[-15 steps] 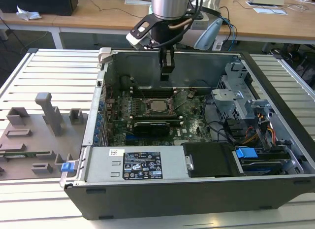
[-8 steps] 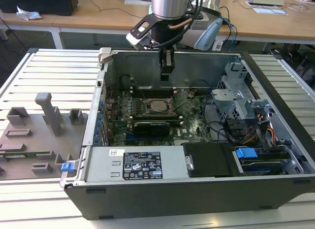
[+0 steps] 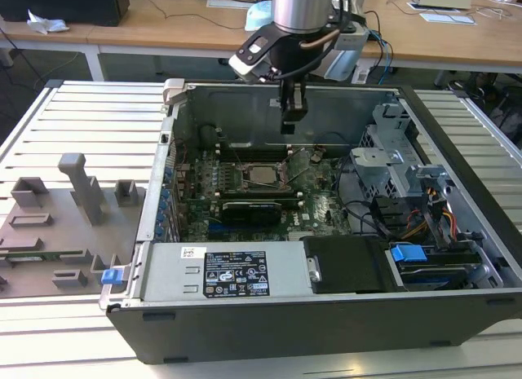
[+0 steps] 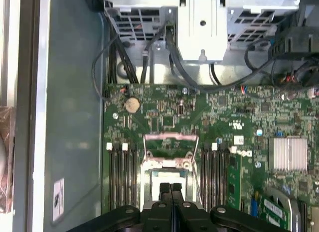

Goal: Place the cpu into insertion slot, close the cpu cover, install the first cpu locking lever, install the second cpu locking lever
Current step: 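Close the cpu cover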

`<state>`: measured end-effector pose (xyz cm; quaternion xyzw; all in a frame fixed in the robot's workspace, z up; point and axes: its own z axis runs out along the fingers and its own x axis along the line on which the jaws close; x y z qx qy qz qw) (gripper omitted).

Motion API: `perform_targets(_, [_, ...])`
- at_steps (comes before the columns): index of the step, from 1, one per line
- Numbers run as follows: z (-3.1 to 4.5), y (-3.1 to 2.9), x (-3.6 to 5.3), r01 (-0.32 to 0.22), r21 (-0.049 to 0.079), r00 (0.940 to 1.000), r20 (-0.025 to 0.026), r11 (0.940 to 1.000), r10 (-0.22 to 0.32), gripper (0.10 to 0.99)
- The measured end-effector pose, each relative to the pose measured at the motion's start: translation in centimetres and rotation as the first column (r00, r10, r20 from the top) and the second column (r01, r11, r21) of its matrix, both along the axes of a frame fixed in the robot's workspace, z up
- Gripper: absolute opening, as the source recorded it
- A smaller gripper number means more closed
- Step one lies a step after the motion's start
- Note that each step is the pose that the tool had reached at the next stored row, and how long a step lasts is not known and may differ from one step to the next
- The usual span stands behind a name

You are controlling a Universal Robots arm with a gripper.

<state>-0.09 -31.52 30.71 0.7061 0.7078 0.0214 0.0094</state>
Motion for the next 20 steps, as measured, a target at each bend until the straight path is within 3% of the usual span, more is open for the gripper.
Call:
perform_targets(1, [0.00,0.00,0.75,0.000,0.000,1.0000,-0.0007,1.0000,0.000,0.106])
perform_targets(10, [0.00,0.00,4.28,0.000,0.000,1.0000,-0.0033,1.0000,0.000,0.106])
perform_targets(18, [0.00,0.02,5.73,0.000,-0.001,1.0000,-0.0041,1.0000,0.000,0.106])
perform_targets(20, [-0.01,0.06,6.47,0.000,-0.004,1.0000,-0.0048,1.0000,0.000,0.106])
